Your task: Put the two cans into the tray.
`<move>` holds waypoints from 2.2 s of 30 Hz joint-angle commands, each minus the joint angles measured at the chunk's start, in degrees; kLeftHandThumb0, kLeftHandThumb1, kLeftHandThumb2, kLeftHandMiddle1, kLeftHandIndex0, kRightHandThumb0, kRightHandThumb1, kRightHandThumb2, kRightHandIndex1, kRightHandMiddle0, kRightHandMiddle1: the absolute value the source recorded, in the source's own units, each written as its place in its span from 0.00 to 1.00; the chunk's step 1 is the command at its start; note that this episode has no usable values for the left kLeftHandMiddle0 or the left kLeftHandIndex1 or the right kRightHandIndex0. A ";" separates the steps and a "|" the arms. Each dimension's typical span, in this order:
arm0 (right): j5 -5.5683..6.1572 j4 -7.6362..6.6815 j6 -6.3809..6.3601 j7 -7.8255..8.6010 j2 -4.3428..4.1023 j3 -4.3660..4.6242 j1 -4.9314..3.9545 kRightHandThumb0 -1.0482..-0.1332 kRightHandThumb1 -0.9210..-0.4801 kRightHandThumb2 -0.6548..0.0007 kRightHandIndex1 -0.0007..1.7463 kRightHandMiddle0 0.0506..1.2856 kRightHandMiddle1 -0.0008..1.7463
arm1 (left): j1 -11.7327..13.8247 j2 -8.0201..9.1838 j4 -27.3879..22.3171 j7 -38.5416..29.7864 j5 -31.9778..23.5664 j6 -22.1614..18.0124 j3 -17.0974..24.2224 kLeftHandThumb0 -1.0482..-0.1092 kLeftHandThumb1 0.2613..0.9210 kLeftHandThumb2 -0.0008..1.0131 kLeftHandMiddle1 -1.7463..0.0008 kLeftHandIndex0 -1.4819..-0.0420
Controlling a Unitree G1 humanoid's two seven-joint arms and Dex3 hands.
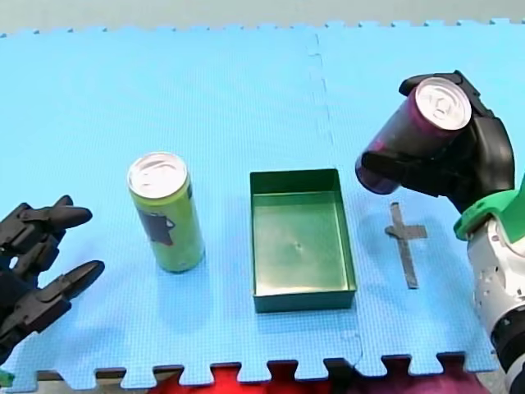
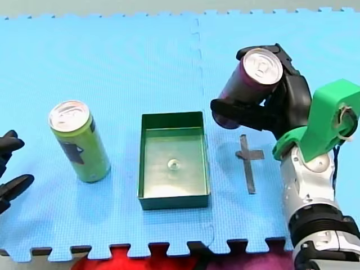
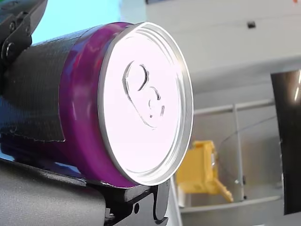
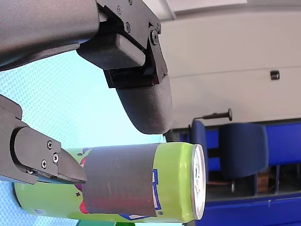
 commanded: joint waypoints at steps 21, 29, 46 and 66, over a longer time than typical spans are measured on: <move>-3.93 -16.06 8.88 -6.46 0.90 5.92 0.79 0.82 0.25 0.99 1.00 0.40 1.00 | -1.78 -0.66 1.79 2.52 1.82 -0.82 -1.02 0.00 0.93 0.00 1.00 0.69; -1.98 -17.37 11.00 -3.09 3.11 7.06 0.78 0.82 0.25 0.99 1.00 0.40 1.00 | -2.00 -1.00 1.74 3.39 2.32 -0.86 -1.49 0.00 0.92 0.00 1.00 0.69; -2.30 -17.52 11.12 -2.80 7.36 9.33 3.17 0.83 0.25 1.00 1.00 0.39 1.00 | -0.56 -1.26 -0.55 4.60 2.88 -0.83 -1.81 0.00 0.93 0.00 1.00 0.69; -6.97 -7.57 12.33 -7.15 8.10 11.18 0.62 0.86 0.25 1.00 1.00 0.40 1.00 | 1.02 -1.13 -2.70 5.32 2.92 -0.25 -2.16 0.00 0.95 0.00 1.00 0.69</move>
